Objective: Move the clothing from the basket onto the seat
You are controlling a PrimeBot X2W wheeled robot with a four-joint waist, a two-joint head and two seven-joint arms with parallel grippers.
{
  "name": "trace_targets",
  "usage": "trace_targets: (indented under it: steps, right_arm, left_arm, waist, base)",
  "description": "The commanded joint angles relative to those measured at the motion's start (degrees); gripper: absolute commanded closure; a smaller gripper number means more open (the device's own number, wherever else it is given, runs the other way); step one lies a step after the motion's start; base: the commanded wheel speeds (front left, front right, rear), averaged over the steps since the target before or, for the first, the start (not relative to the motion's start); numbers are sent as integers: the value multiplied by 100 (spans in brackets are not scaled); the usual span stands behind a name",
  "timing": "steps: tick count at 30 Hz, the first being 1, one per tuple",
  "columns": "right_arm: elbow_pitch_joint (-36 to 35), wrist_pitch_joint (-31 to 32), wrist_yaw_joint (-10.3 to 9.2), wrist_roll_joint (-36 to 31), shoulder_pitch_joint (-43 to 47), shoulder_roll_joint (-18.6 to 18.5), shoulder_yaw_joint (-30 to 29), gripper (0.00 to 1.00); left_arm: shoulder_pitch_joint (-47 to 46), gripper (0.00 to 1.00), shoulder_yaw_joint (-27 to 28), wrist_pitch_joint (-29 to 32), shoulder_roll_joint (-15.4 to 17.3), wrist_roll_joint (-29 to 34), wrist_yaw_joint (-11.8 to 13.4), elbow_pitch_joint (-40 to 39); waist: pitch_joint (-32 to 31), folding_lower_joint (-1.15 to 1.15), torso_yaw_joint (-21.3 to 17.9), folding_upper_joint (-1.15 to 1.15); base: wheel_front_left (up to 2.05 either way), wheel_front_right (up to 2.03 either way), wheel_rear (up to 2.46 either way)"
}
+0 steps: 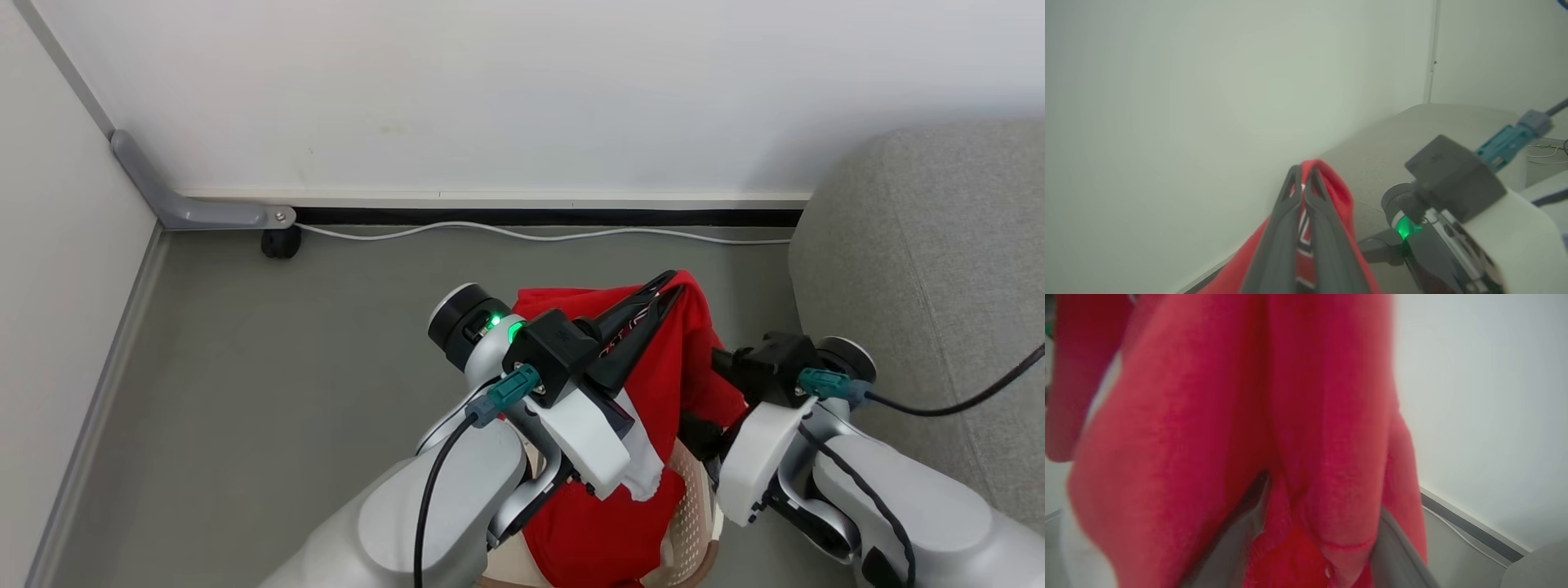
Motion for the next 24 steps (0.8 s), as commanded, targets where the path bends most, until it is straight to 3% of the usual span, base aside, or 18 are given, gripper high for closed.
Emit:
trace_targets:
  steps: [1, 7, 8, 9, 10, 17, 24]
  right_arm:
    - [-54, -69, 22, 92, -103, 20, 0, 100]
    - [-58, -69, 22, 171, -42, 83, -265, 100]
    - [-68, -69, 22, 154, -6, 78, -331, 100]
    - [-71, -69, 22, 167, 43, 78, -410, 100]
    - [-74, -69, 22, 157, 79, 75, -501, 100]
    - [-159, -69, 22, -7, 348, 45, -1254, 100]
    - [-249, -69, 22, -215, 610, 93, -2247, 100]
  left_arm:
    - [-281, 100, 167, -35, 37, -61, 36, -126]
    - [-258, 100, 232, -35, 37, -26, 80, -103]
    - [-244, 73, 240, -35, 37, -19, 72, -77]
    - [-221, 28, 274, -35, 37, -39, 66, -68]
    - [-206, 0, 295, -35, 37, -32, 60, -40]
    - [-85, 0, 467, -35, 37, 24, -76, 125]
    - [8, 0, 488, -35, 37, 118, -385, 434]
  waist:
    - [16, 0, 24, 0]
    - [72, 0, 47, 0]
    - [80, 0, 37, 0]
    - [87, 0, 25, 0]
    - [95, 0, 8, 0]
    - [167, 0, -139, 0]
    - [157, 0, -308, 0]
  base:
    - [0, 0, 0]
    - [0, 0, 0]
    - [0, 0, 0]
    - [0, 0, 0]
    - [0, 0, 0]
    - [0, 0, 0]
    - [0, 0, 0]
